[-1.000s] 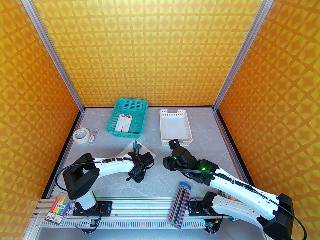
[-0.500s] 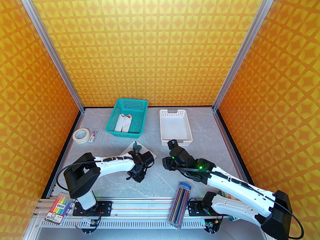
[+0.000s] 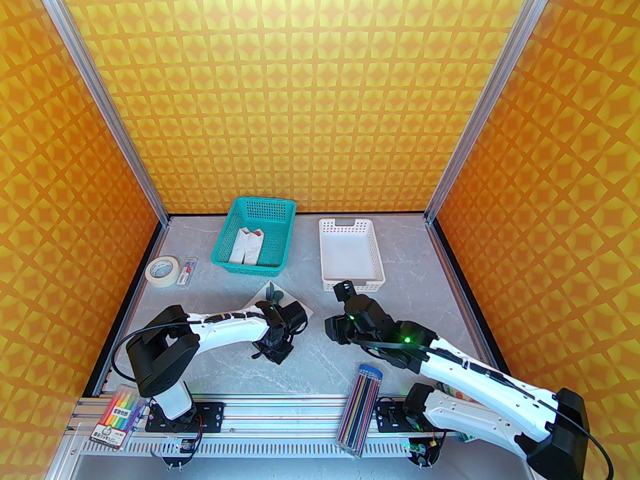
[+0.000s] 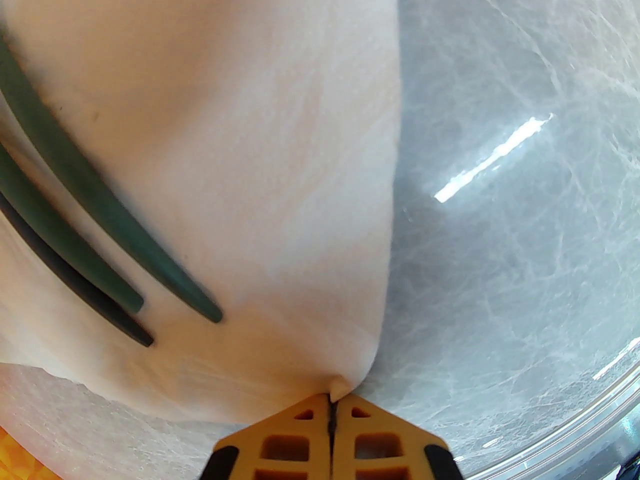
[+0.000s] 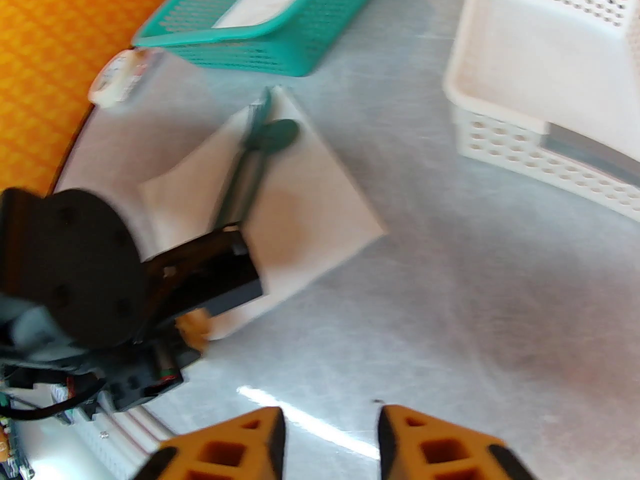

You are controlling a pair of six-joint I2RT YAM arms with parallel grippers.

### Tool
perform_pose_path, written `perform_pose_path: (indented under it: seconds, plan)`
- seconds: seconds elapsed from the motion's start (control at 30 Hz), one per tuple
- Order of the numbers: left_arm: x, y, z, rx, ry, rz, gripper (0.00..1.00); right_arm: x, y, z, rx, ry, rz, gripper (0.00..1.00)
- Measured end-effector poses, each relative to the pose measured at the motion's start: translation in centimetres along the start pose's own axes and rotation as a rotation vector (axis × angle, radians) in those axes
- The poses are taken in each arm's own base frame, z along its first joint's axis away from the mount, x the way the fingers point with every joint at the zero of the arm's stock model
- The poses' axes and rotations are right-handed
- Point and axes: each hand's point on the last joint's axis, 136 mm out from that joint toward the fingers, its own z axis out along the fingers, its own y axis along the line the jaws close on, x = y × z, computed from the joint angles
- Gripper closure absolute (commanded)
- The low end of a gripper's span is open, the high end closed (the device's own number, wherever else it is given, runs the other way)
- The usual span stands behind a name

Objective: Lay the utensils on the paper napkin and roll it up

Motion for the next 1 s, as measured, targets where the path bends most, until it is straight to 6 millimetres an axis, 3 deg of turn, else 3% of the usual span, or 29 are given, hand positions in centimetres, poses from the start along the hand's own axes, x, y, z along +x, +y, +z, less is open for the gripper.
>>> perform_pose_path:
  seconds: [0.17, 0.37, 0.67, 1.0]
  plan:
    - [-0.2, 0.7, -0.2, -0.015, -0.003, -0.014, 0.97, 2.6, 1.6, 2.5, -0.127, 0.089, 0.054, 0.83]
    - [-0.7, 0.9, -1.5, -0.016, -0.036, -0.020, 0.97, 4.9, 2.0, 4.7, -0.193, 0.159, 0.119, 0.85]
    - [-2.1, 1.2, -3.4, -0.013, -0.086, -0.019, 0.96, 5.8, 3.2, 6.4, -0.253, 0.160, 0.161, 0.85]
    - [-2.0, 1.8, -3.6, -0.028, -0.079, -0.015, 0.96, 7.1, 4.5, 9.3, -0.283, 0.187, 0.213, 0.86]
